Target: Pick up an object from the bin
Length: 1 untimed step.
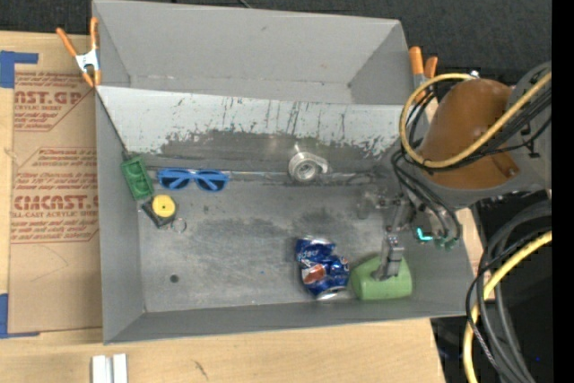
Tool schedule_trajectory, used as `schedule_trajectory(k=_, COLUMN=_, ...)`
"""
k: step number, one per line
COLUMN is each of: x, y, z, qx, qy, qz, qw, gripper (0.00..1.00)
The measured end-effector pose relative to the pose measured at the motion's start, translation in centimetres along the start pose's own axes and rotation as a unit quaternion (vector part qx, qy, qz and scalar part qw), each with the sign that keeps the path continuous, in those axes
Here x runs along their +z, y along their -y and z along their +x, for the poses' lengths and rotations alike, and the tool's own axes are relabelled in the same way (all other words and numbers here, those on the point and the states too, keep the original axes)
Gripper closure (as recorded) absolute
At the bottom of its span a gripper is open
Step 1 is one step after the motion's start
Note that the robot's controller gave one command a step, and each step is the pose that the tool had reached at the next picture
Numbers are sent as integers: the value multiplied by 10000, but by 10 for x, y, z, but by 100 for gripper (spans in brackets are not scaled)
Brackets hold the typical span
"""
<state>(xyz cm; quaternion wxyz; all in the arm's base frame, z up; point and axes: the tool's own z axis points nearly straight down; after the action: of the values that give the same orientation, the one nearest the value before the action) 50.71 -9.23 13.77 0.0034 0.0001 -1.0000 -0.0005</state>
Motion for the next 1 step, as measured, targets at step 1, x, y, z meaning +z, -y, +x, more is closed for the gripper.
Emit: schedule_trajectory(k=1, x=70, y=-73, z=21, qx=-253, qy=68, qz=-8, qw=9997, gripper=0)
